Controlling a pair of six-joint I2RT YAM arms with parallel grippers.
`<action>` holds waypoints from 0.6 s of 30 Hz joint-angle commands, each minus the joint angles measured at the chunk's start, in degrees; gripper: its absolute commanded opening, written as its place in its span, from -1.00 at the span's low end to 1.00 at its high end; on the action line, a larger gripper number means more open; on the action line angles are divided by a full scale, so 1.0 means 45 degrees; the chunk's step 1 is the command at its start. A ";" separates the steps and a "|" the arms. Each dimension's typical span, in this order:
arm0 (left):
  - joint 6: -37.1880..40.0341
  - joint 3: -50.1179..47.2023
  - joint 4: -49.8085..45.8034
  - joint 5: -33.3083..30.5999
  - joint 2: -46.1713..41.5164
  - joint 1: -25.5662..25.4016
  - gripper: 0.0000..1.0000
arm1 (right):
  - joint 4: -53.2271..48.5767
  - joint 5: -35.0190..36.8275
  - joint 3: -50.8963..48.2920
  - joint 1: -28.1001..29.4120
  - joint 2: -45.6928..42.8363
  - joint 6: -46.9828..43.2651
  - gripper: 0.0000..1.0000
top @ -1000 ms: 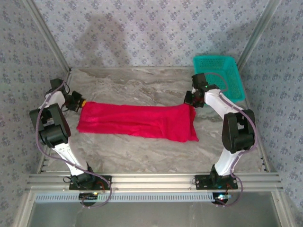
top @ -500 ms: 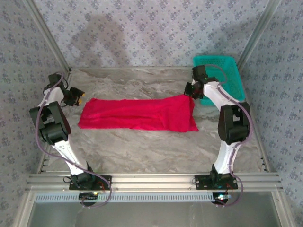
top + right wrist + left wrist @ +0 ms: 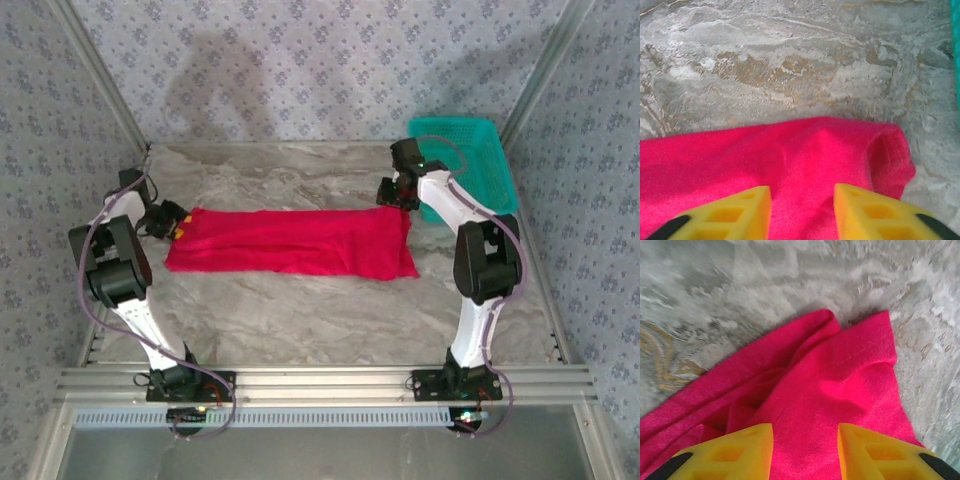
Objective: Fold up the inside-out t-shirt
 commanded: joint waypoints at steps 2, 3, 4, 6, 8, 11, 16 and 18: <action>0.0241 0.0411 -0.0503 -0.0333 0.0402 -0.0075 -0.35 | -0.0437 0.0328 -0.1136 0.0535 -0.1722 0.0007 -0.04; 0.0123 0.0344 -0.0480 -0.0469 0.0231 -0.0122 -0.37 | -0.0389 0.0189 -0.1409 0.0671 -0.1889 0.0007 -0.03; -0.0055 0.0151 -0.0316 -0.0701 -0.0090 -0.0210 -0.38 | -0.0284 -0.0031 -0.1710 0.0876 -0.2039 0.0020 -0.02; -0.0365 -0.0212 0.0047 -0.1134 -0.0921 -0.0552 -0.38 | -0.0042 -0.0507 -0.2187 0.1279 -0.2197 0.0114 -0.01; -0.0616 -0.0575 0.0447 -0.1417 -0.1739 -0.1252 -0.35 | 0.0320 -0.1277 -0.2570 0.1696 -0.2064 0.0295 0.00; -0.0785 -0.1137 0.1042 -0.1572 -0.2249 -0.2322 -0.28 | 0.0919 -0.1431 -0.3157 0.2080 -0.1572 0.0354 0.00; -0.0900 -0.2053 0.1782 -0.0594 -0.1278 -0.2004 -0.27 | 0.1079 -0.1160 -0.3935 0.1586 -0.0606 0.0375 0.00; -0.1024 -0.2571 0.2166 -0.0249 -0.0994 -0.1455 -0.28 | 0.0984 -0.1161 -0.4302 0.1420 -0.0462 0.0391 0.00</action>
